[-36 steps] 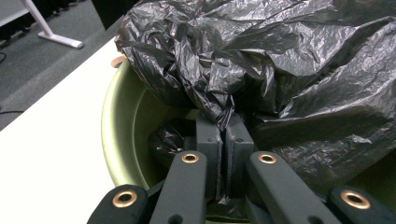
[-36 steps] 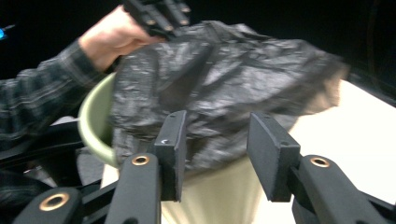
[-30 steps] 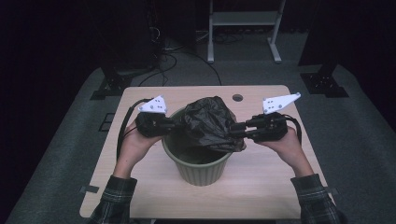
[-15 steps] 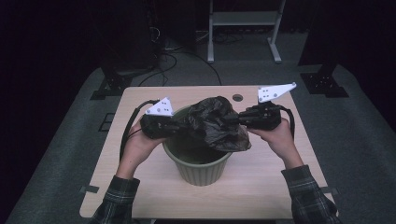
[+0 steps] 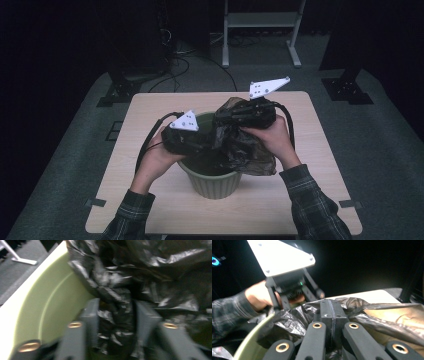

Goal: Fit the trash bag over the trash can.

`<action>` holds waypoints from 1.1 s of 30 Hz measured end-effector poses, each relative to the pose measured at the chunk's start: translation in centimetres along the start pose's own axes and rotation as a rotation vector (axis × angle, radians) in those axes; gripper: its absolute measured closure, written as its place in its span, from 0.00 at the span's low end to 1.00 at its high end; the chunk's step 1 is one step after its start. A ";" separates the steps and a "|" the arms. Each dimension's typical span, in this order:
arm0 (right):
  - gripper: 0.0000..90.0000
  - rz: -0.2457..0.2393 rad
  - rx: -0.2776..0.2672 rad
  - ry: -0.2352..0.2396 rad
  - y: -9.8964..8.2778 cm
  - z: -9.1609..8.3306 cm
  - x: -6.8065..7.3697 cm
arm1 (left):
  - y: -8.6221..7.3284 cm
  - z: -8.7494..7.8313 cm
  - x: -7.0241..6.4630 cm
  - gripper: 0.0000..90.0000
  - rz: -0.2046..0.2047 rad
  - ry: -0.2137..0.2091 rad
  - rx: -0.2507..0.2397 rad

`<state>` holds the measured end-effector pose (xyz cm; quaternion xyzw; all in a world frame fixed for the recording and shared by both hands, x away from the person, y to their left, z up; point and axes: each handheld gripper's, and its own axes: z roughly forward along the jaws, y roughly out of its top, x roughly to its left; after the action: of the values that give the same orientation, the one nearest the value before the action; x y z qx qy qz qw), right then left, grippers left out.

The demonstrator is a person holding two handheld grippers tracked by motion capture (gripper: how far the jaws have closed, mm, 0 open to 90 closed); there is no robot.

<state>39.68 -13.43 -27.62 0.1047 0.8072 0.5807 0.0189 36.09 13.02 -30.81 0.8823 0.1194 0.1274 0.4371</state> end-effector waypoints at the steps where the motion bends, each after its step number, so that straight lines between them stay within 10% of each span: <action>1: 1.00 0.005 0.006 -0.002 -0.2 0.0 -0.1 | -0.2 -0.5 0.1 0.45 -0.014 0.004 -0.028; 4: 1.00 0.015 0.017 -0.015 -0.6 -0.2 -0.4 | -0.4 -2.0 0.4 0.26 -0.042 0.047 -0.077; 11: 1.00 0.027 0.039 -0.068 -1.0 0.0 -0.9 | 0.8 -4.1 -0.1 0.24 -0.039 0.028 -0.140; 20: 1.00 0.010 0.044 -0.082 -0.4 1.0 -0.7 | 3.5 -2.7 -1.2 0.25 -0.028 0.011 -0.143; 25: 1.00 0.009 0.025 -0.070 -0.2 1.0 -0.6 | 3.2 -1.4 -0.8 0.42 -0.065 -0.019 -0.118; 33: 1.00 -0.006 -0.020 -0.047 0.1 0.2 -0.1 | 2.8 -0.6 -0.1 0.99 -0.101 -0.054 -0.055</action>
<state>39.86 -13.23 -27.58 0.1156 0.8010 0.5859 0.0408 36.04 11.75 -28.24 0.8658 0.1483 0.0846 0.4703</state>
